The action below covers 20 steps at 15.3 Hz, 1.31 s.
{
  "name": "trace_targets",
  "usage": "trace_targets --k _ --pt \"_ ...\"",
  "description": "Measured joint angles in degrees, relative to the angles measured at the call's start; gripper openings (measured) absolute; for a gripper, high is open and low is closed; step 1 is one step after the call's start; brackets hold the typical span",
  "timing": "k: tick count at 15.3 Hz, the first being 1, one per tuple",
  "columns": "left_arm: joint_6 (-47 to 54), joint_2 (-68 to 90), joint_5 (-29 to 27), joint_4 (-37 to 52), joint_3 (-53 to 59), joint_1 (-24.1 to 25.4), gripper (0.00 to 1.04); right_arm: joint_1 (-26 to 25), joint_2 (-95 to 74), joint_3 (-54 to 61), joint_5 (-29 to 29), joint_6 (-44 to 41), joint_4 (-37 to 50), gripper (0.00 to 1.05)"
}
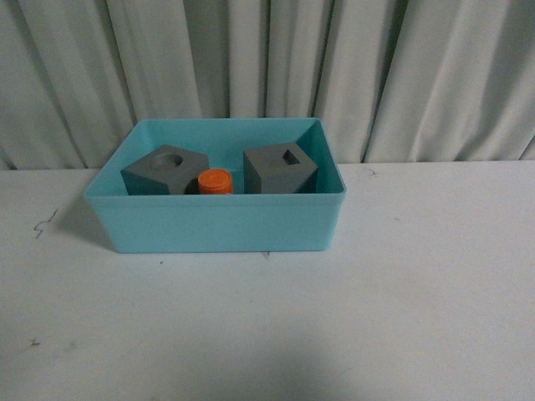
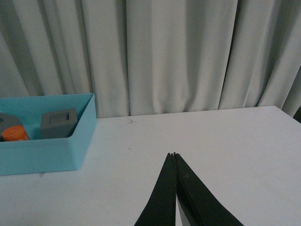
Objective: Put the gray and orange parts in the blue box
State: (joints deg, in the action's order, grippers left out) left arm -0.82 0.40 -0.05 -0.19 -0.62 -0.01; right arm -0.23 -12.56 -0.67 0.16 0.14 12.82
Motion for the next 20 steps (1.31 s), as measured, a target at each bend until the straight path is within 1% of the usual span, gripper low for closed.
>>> trace_targets --k 3,4,5,9,10,12,13,16,17,18,20 --pt "0.0 0.0 0.0 0.0 0.0 0.0 0.98 0.0 3.0 0.0 0.0 0.0 -3.0 0.02" --pt "0.0 0.0 0.0 0.0 0.0 0.0 0.98 0.0 9.7 0.0 -0.1 0.0 -12.9 0.02" --pt "0.0 0.0 0.0 0.0 0.0 0.0 0.98 0.0 12.5 0.0 -0.2 0.0 -12.0 0.02" --pt "0.0 0.0 0.0 0.0 0.0 0.0 0.98 0.0 12.4 0.0 -0.1 0.0 -13.0 0.02" --pt "0.0 0.0 0.0 0.0 0.0 0.0 0.98 0.0 12.4 0.0 -0.1 0.0 -13.0 0.05" --pt "0.0 0.0 0.0 0.0 0.0 0.0 0.98 0.0 12.4 0.0 -0.1 0.0 -13.0 0.32" --pt "0.0 0.0 0.0 0.0 0.0 0.0 0.98 0.0 12.4 0.0 -0.1 0.0 -13.0 0.41" --pt "0.0 0.0 0.0 0.0 0.0 0.0 0.98 0.0 12.4 0.0 -0.1 0.0 -13.0 0.5" --pt "0.0 0.0 0.0 0.0 0.0 0.0 0.98 0.0 12.4 0.0 -0.1 0.0 -13.0 0.59" --pt "0.0 0.0 0.0 0.0 0.0 0.0 0.98 0.0 12.4 0.0 -0.1 0.0 -13.0 0.7" --pt "0.0 0.0 0.0 0.0 0.0 0.0 0.98 0.0 12.4 0.0 -0.1 0.0 -13.0 0.96"
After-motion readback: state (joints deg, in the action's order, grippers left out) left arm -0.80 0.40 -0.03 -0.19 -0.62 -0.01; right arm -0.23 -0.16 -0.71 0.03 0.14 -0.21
